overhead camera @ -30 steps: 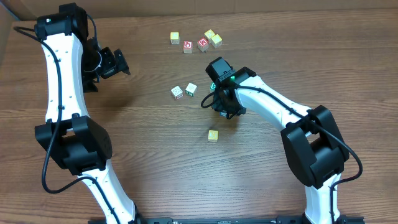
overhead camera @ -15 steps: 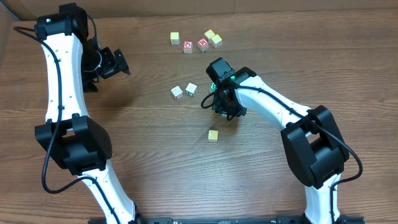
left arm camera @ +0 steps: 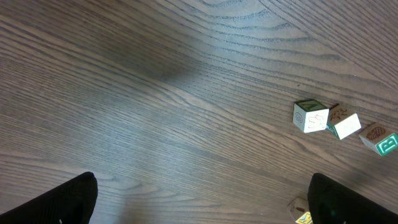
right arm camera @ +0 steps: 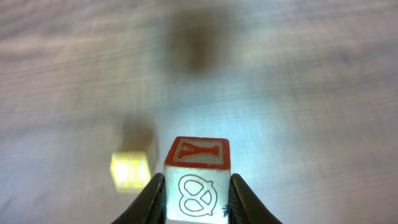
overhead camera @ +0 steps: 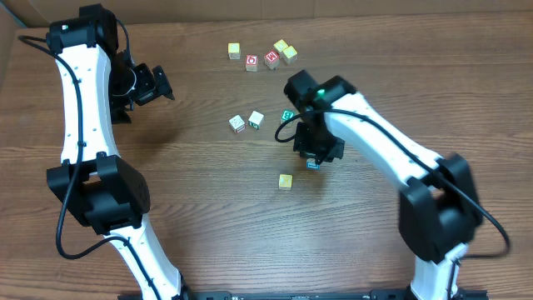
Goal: Flip 5 blocks
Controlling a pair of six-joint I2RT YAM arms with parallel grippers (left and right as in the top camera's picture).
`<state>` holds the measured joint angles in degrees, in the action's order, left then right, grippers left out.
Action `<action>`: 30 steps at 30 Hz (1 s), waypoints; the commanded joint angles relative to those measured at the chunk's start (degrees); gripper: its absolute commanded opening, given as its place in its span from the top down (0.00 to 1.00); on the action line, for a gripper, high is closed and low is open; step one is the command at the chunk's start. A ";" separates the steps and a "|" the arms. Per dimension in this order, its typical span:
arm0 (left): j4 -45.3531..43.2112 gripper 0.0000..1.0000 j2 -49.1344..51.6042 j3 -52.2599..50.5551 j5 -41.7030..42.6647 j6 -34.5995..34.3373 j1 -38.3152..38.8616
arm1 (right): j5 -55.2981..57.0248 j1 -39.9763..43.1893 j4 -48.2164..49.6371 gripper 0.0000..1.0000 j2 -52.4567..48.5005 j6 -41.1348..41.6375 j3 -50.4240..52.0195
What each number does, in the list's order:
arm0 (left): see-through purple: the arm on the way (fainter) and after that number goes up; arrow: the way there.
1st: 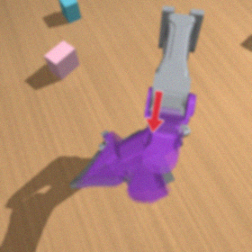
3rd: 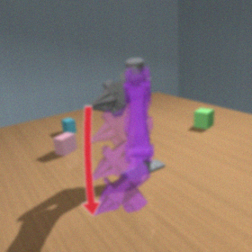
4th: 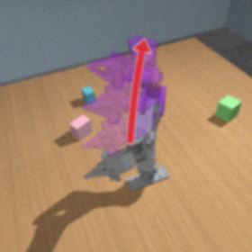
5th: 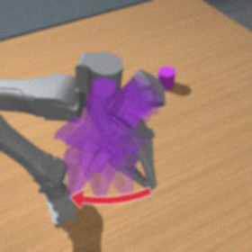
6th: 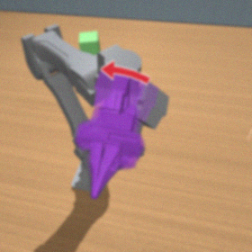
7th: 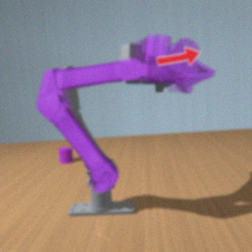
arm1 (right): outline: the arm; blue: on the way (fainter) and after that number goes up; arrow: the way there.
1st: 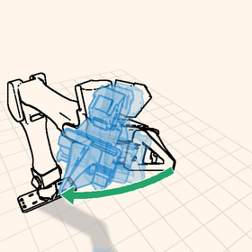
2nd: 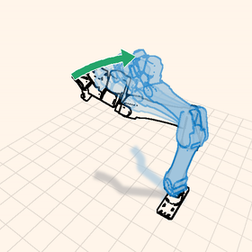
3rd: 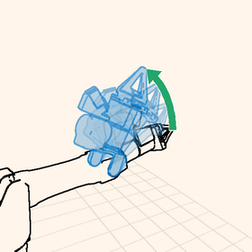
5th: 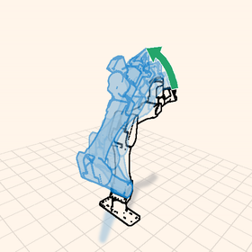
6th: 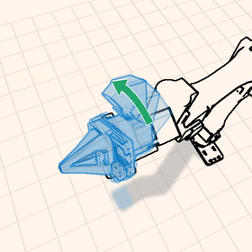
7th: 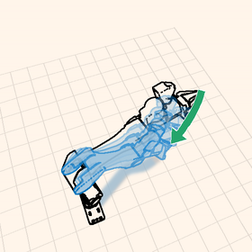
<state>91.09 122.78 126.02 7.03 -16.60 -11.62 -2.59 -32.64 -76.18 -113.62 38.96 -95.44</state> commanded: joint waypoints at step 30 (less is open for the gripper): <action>-0.04 0.00 -1.66 0.46 -0.15 -0.79 0.39 | -3.52 -5.25 6.91 0.34 4.63 2.86 11.50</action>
<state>91.09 122.78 126.02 7.03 -16.60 -11.62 -6.02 -37.71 -68.73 -108.92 41.34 -84.29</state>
